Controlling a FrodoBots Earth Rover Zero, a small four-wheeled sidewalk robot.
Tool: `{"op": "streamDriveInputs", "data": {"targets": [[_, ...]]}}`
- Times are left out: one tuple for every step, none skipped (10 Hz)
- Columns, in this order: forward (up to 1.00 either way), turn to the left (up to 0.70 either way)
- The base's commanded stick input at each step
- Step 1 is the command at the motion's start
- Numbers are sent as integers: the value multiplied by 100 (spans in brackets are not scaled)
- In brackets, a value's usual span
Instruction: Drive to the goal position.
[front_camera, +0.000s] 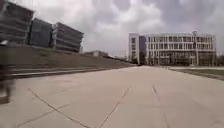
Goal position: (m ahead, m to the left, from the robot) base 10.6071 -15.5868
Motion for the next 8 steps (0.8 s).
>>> {"op": "streamDriveInputs", "data": {"targets": [[50, -2], [50, -2], [50, -2], [50, -2], [50, -2], [50, -2], [50, -2], [50, -2]]}}
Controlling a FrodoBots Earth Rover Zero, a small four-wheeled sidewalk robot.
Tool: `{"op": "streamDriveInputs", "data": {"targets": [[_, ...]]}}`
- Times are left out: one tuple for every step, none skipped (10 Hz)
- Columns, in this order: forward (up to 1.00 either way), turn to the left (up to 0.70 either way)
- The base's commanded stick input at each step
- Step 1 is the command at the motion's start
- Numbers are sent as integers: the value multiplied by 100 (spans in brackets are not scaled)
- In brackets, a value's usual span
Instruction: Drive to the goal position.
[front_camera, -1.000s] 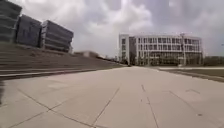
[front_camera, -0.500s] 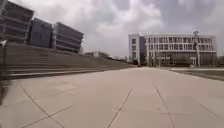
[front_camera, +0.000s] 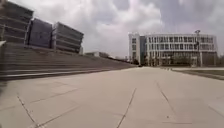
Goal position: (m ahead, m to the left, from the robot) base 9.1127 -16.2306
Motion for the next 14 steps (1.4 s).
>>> {"op": "streamDriveInputs", "data": {"targets": [[50, -2], [50, -2], [50, -2], [50, -2], [50, -2], [50, -2], [50, -2], [50, -2], [50, -2], [50, -2], [50, -2], [50, -2], [50, -2], [50, -2]]}}
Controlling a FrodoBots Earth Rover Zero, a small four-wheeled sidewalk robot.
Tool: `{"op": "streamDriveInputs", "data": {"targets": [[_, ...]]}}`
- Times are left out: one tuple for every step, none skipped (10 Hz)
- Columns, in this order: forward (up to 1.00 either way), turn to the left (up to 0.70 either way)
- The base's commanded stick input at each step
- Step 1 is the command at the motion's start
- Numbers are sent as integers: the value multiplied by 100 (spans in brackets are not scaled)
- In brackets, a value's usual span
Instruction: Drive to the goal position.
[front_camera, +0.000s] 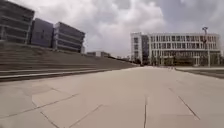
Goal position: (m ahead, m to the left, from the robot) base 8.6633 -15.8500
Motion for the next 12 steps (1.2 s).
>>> {"op": "streamDriveInputs", "data": {"targets": [[50, -2], [50, -2], [50, -2], [50, -2], [50, -2], [50, -2], [50, -2], [50, -2], [50, -2], [50, -2], [50, -2], [50, -2]]}}
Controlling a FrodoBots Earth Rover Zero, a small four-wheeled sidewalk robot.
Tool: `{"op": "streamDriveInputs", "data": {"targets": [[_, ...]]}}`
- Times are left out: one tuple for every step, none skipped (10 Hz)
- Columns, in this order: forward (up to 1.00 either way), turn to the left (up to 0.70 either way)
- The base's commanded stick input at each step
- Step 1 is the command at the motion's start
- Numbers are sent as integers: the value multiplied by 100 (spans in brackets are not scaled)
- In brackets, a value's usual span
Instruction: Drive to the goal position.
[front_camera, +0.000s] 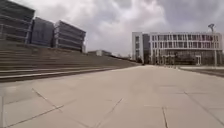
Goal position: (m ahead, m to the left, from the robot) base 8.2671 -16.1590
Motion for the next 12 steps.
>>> {"op": "streamDriveInputs", "data": {"targets": [[50, -2], [50, -2], [50, -2], [50, -2], [50, -2], [50, -2], [50, -2], [50, -2], [50, -2], [50, -2], [50, -2], [50, -2]]}}
